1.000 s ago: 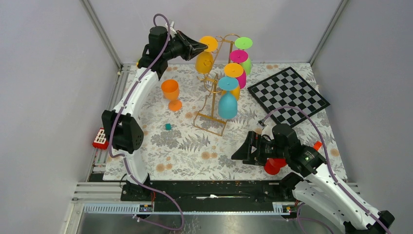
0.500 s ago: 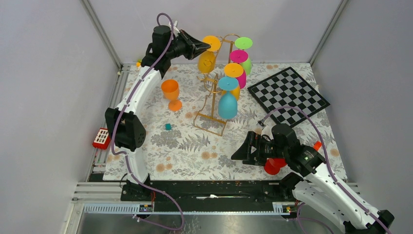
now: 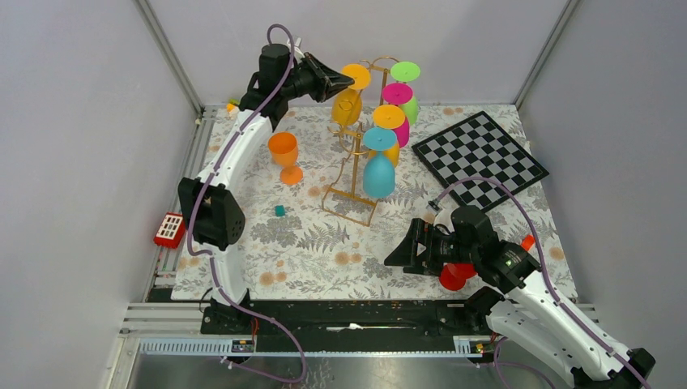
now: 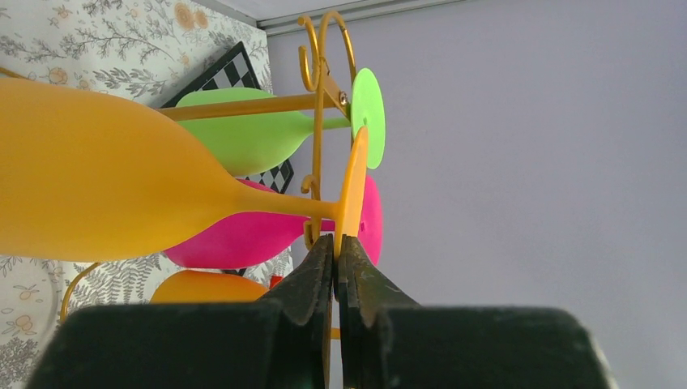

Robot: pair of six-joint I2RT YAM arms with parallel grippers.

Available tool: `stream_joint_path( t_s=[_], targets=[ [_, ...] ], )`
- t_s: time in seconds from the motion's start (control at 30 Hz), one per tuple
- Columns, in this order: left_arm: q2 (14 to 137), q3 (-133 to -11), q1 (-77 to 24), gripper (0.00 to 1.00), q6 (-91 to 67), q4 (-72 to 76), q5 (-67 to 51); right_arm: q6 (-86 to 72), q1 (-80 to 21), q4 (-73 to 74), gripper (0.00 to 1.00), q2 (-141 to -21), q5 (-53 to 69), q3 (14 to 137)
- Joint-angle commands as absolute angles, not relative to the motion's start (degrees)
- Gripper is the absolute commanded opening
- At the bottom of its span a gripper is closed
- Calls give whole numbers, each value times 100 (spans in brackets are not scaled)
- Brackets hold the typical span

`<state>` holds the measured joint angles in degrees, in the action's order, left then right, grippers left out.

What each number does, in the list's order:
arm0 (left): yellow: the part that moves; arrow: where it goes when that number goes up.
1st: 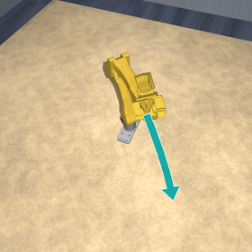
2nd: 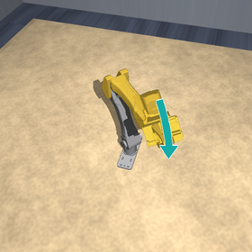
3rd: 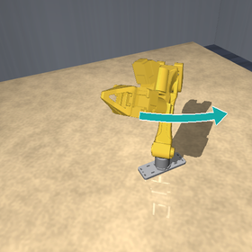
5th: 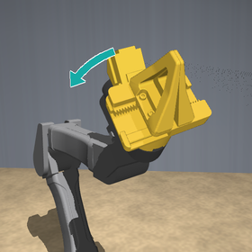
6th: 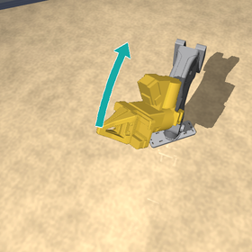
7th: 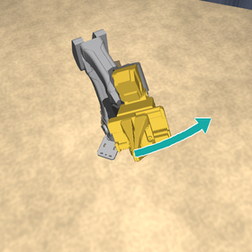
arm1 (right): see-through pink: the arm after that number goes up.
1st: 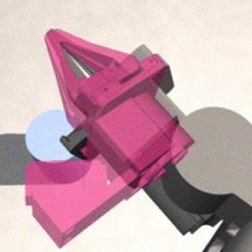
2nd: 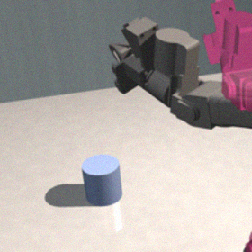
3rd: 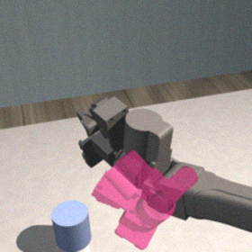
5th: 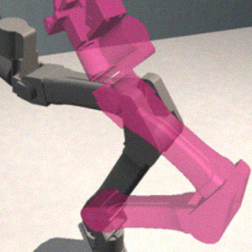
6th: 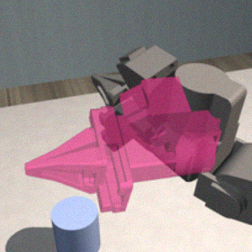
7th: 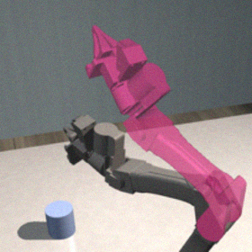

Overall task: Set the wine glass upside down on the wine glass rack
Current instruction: Turn the wine glass upside down at the wine rack.

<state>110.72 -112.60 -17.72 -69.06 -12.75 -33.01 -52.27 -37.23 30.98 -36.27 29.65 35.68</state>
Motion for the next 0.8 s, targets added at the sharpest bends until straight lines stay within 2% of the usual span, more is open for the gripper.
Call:
stream_joint_path(
  t_s=[0.0,0.13,0.23,0.57,0.7,0.77],
  targets=[
    [11052,-11547,-1843,0,-6829,-1054,-3264,-5124,-3762,2967,100,-3628,3096,3532],
    [11049,-11548,-1854,0,-6808,-1069,-3251,-5124,-3758,2969,100,-3604,3102,3518],
    [11028,-11541,-1854,7,-6773,-1110,-3228,-5127,-3758,2968,100,-3599,3095,3485],
    [10885,-11671,-1854,64,-6257,-1604,-2949,-5125,-3762,2970,100,-3581,3070,3463],
    [10799,-11662,-1854,98,-6077,-1691,-2831,-5124,-3760,2967,100,-3577,3065,3464],
    [10747,-11653,-1854,99,-6004,-1733,-2727,-5127,-3760,2967,99,-3568,3059,3460]
  ],
)
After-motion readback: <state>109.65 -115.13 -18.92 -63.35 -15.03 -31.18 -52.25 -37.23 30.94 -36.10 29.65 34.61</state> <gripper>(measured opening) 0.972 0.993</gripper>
